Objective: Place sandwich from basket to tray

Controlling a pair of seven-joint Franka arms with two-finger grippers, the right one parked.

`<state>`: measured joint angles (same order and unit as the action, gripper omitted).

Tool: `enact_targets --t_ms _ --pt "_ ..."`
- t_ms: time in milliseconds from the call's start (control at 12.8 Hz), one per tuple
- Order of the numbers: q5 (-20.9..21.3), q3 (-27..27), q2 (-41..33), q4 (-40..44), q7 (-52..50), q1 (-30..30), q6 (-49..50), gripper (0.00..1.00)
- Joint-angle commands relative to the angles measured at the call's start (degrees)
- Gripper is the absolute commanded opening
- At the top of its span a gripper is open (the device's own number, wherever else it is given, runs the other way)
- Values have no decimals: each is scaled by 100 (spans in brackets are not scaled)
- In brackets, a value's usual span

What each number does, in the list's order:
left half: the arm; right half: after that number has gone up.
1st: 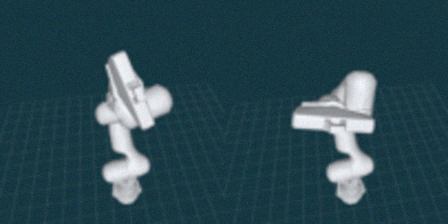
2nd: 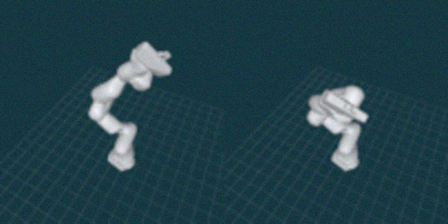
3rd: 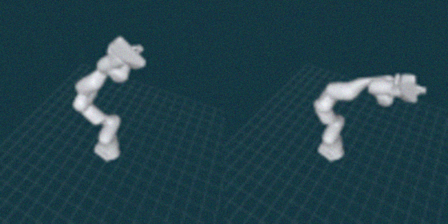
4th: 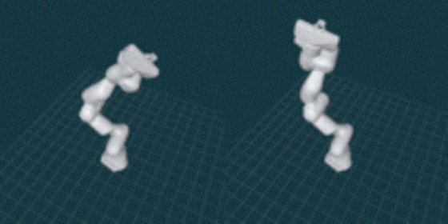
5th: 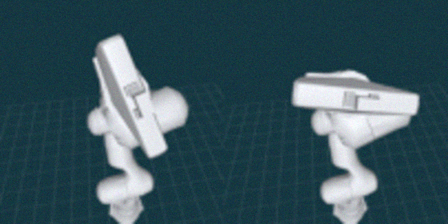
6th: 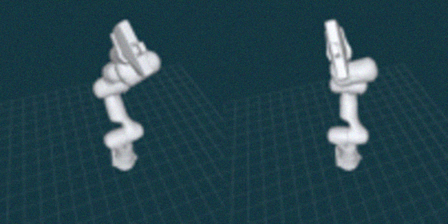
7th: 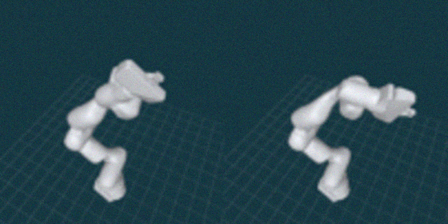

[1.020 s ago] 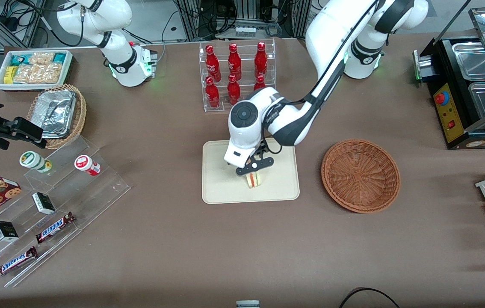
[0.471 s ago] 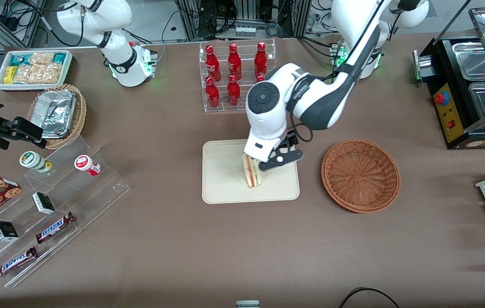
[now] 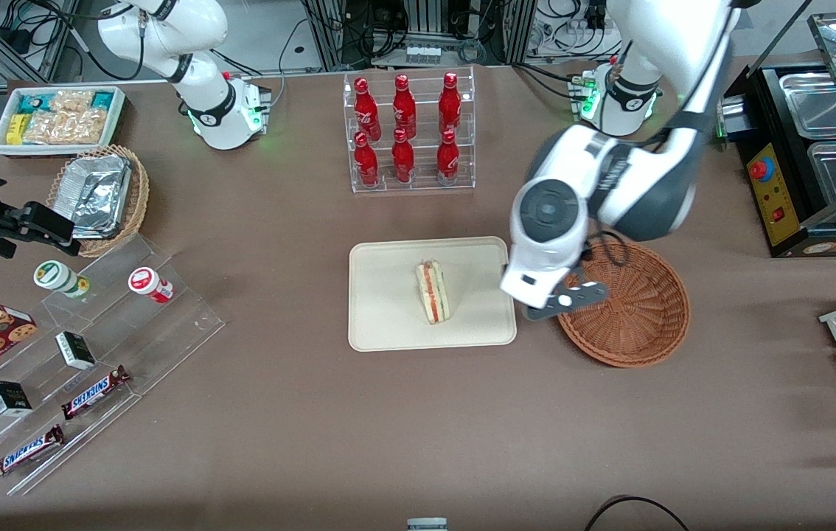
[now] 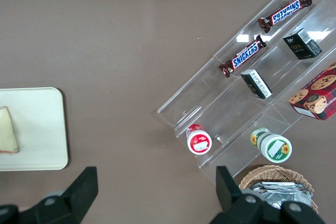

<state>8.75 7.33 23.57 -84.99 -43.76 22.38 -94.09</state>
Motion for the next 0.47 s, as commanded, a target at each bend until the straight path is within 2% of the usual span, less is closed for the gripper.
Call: enact_targets --t_ms 0,392 --pt "-23 58 -738 -763 734 -443 22 100" --pt "-66 58 -1520 -1396 2026 -1146 49 100"
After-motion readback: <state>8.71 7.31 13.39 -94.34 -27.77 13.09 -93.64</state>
